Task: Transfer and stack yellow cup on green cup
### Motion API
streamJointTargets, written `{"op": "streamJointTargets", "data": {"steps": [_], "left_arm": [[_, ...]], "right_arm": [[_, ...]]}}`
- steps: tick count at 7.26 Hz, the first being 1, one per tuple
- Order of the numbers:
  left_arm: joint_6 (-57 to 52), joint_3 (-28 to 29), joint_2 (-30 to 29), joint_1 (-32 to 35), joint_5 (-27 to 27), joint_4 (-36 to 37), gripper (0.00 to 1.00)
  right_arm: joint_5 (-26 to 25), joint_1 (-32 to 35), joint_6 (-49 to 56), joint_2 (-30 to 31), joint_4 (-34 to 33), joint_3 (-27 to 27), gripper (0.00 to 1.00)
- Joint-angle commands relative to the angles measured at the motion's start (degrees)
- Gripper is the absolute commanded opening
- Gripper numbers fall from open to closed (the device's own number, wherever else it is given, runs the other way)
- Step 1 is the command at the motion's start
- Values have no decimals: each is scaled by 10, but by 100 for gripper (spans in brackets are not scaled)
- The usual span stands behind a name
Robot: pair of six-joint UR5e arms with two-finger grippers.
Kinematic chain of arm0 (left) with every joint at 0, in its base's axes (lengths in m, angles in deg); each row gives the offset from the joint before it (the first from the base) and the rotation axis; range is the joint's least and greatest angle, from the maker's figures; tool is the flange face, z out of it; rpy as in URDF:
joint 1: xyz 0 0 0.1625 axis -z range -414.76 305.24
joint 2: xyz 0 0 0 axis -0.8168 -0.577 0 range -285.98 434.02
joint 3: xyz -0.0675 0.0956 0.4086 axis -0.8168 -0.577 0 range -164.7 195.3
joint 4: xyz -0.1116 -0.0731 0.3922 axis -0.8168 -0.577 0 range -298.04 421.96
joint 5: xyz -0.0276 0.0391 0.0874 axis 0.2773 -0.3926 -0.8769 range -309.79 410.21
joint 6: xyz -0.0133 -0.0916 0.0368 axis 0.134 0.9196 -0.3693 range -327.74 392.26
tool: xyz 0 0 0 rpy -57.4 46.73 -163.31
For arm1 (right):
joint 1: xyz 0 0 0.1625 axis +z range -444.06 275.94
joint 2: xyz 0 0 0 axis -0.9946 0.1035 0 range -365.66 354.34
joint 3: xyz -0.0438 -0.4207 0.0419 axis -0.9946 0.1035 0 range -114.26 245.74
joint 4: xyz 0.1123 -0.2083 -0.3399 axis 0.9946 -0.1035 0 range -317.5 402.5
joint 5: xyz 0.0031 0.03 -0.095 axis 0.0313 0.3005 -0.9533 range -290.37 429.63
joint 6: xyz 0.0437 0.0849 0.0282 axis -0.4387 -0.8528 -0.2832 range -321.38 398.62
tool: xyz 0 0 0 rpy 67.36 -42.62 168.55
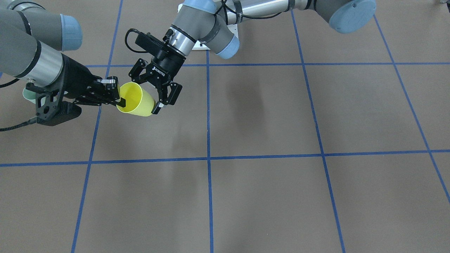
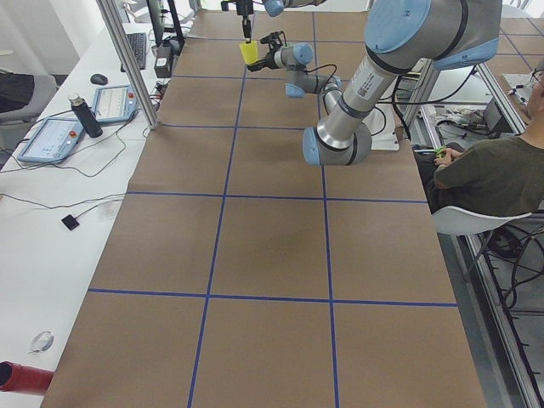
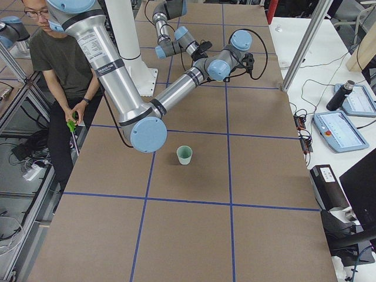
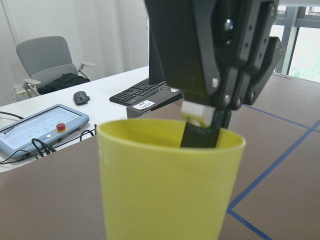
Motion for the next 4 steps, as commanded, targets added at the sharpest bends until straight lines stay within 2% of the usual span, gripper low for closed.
{"op": "streamJointTargets", "data": {"steps": [1, 2, 4], "left_arm": [[-1, -1, 4, 14, -2, 0, 100], [3, 0, 26, 41, -2, 0, 100], [10, 5, 68, 89, 5, 5, 100]], "right_arm": [[-4, 51, 4, 69, 0, -33, 0], [-21, 64, 4, 102, 0, -52, 0], [-125, 40, 10, 216, 0, -132, 0]]}}
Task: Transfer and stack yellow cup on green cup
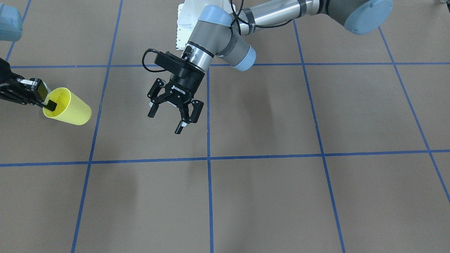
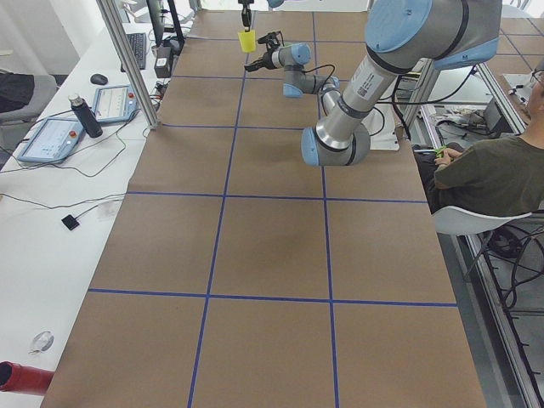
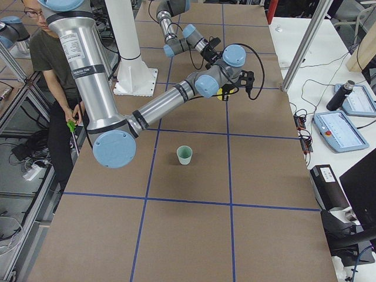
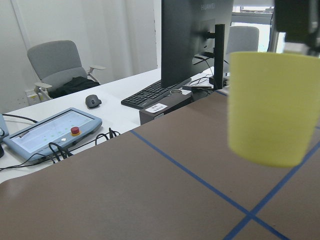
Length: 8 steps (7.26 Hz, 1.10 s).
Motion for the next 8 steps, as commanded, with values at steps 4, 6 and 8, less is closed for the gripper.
{"op": "streamJointTargets", "data": {"steps": [4, 6, 8], "left_arm": [[119, 29, 88, 149, 172, 25, 100], [128, 18, 129, 183, 225, 25, 100], [128, 17, 145, 198, 246, 25, 100]], "right_arm": [[-141, -28, 143, 252, 2, -128, 0], [-142, -32, 183, 281, 3, -129, 0], [-140, -34, 206, 281, 9, -104, 0]]}}
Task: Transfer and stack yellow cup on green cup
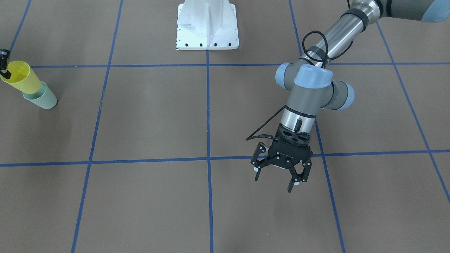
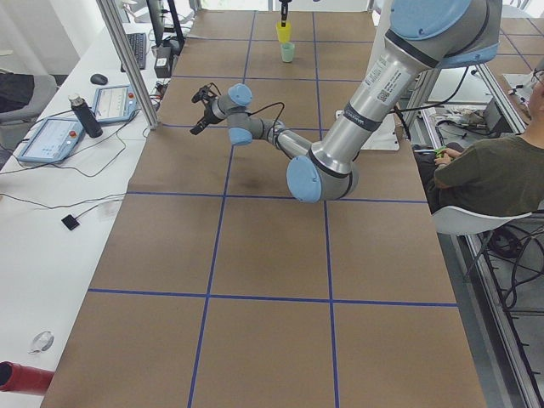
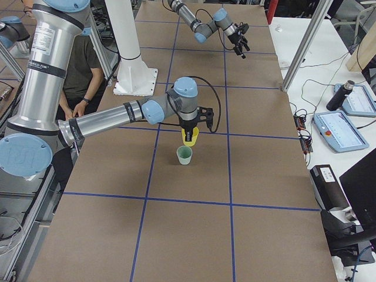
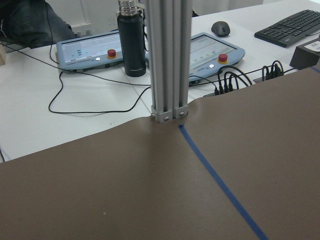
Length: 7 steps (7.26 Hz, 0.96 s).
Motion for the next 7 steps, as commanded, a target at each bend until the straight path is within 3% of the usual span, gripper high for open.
{"op": "streamJointTargets", "data": {"steps": [1, 7], "left_arm": [[2, -2, 14, 11, 19, 0, 100], [2, -2, 15, 12, 19, 0, 100]], "right_arm": [[8, -1, 12, -6, 30, 43, 0], [20, -5, 7, -5, 32, 52, 0]]}}
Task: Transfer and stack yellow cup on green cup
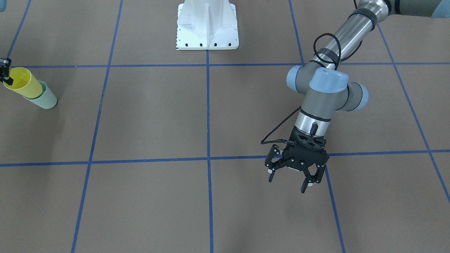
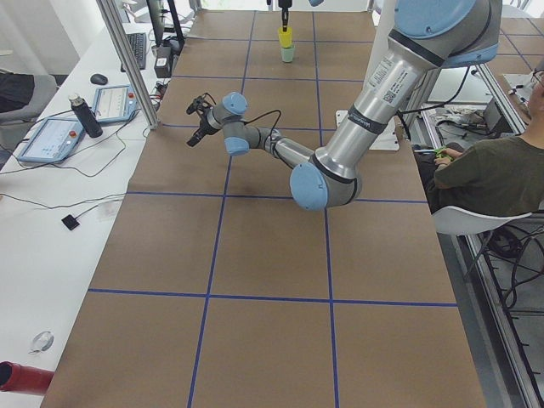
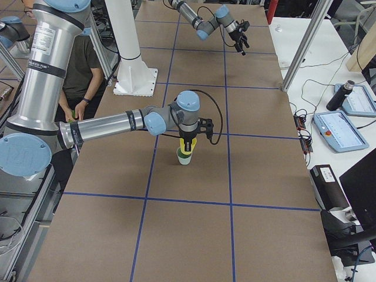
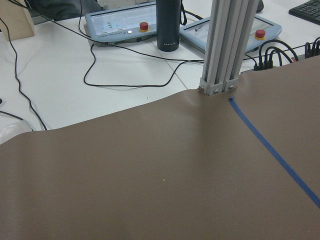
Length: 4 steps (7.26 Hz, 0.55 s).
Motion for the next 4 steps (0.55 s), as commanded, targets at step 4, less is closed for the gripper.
{"op": "streamJointTargets", "data": {"steps": [4], "left_arm": [[0, 0, 0, 1, 0, 1, 100]], "right_arm": [[-1, -6, -1, 0, -1, 5, 0]]}}
